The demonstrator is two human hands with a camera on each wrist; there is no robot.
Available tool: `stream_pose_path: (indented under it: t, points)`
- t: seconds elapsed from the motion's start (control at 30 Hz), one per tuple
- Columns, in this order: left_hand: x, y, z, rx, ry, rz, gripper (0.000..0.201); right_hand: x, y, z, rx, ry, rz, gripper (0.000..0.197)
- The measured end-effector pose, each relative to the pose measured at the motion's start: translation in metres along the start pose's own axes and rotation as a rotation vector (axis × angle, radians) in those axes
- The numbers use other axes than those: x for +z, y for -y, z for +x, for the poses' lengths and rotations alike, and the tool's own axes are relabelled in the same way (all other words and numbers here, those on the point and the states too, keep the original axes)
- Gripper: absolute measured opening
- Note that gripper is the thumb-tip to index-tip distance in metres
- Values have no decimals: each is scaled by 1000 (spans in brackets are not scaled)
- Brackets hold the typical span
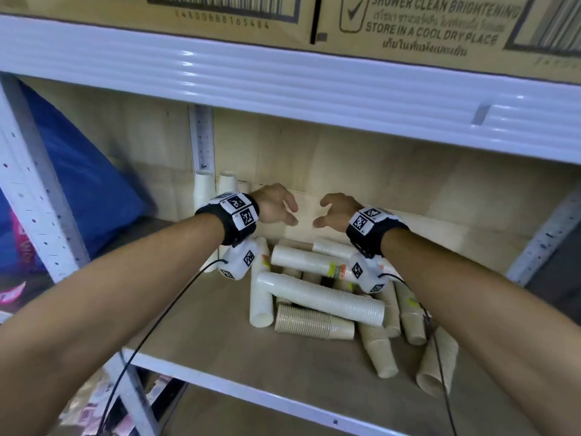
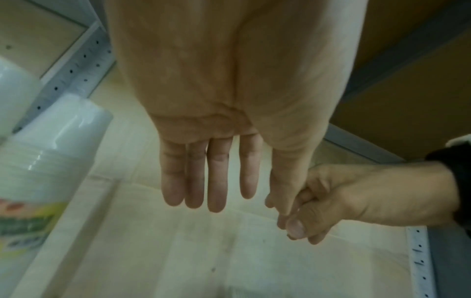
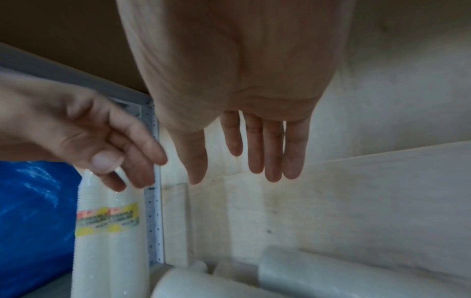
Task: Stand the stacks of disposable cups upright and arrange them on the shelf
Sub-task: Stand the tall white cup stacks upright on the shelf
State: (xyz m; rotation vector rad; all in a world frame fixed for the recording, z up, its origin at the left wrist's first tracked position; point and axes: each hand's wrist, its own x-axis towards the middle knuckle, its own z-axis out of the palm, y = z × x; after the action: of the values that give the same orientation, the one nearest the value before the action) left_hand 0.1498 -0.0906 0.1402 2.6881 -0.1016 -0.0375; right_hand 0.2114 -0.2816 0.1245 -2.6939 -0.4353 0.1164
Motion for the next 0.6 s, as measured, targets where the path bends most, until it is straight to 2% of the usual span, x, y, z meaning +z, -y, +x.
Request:
stream_pose_path:
  t: [0.17, 0.3, 0.6]
  points:
    - [40, 5, -8, -2, 164, 23, 42, 15, -57, -25, 85, 96, -56, 62]
    - [66, 18, -13, -31, 227, -16, 45, 29, -88, -41, 121, 114, -68, 72]
    - [102, 50, -21, -64, 320, -100, 57, 46, -124, -49, 150, 113, -37, 77]
